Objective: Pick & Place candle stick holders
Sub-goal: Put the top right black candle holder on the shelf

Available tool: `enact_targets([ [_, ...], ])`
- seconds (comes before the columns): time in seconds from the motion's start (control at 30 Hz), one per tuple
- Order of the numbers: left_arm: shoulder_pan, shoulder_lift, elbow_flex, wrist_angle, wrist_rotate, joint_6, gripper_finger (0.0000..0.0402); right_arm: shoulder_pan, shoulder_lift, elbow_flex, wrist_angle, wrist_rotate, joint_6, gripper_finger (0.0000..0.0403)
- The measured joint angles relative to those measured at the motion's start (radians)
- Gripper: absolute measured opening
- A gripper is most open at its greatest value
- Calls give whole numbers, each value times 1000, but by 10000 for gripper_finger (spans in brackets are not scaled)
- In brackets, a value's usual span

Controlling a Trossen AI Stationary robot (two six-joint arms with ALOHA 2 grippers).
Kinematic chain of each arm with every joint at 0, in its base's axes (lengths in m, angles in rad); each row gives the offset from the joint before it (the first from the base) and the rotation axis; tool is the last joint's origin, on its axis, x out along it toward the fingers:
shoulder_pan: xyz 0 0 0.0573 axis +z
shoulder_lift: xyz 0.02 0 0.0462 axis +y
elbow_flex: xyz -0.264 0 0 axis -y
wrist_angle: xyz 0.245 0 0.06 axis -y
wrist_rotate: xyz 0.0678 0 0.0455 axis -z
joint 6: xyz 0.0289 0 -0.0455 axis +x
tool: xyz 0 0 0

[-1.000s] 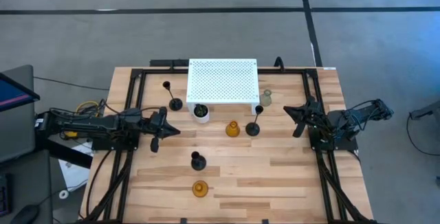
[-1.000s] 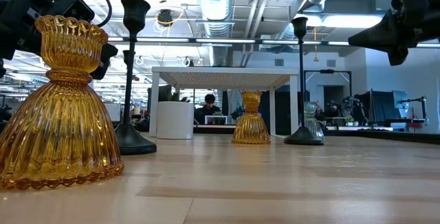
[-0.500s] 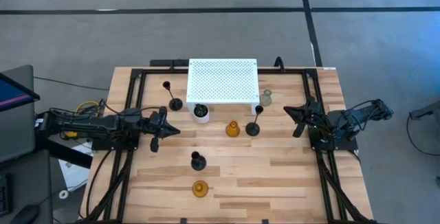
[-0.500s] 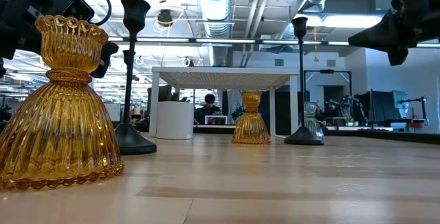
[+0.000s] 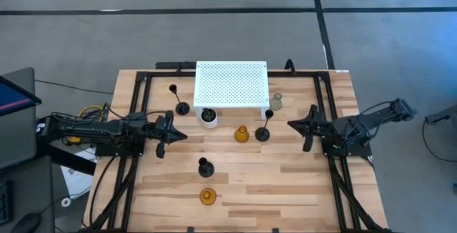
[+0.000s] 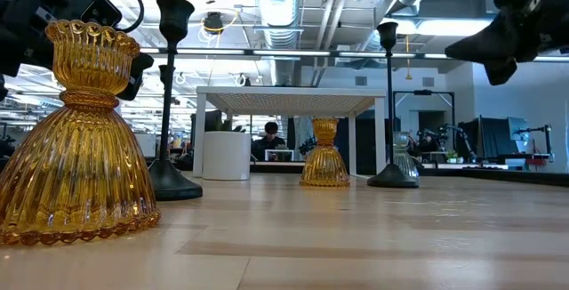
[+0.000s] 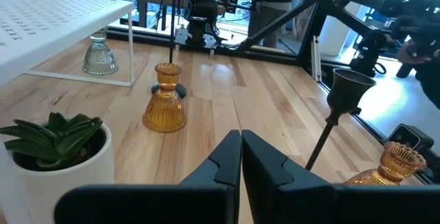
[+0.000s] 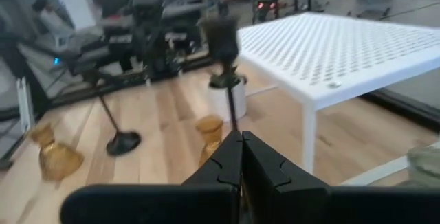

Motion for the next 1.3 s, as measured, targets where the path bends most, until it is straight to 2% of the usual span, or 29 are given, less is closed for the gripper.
enact_targets([
  [0.33, 0, 0, 0, 1, 0, 0, 13, -1, 140, 0, 152, -156, -198, 0],
  [0.57, 0, 0, 0, 2, 0, 0, 13, -8, 194, 0, 258, -150, -331, 0],
  [0.93, 0, 0, 0, 12, 0, 0, 13, -71, 223, 1, 265, -148, -325, 0],
  [1.07, 0, 0, 0, 16, 0, 0, 13, -101, 232, 1, 263, -147, -228, 2],
  [1.17, 0, 0, 0, 17, 0, 0, 13, -117, 254, 1, 263, -147, -190, 17],
  [1.3, 0, 0, 0, 19, 0, 0, 13, -139, 300, 1, 264, -148, -145, 64],
])
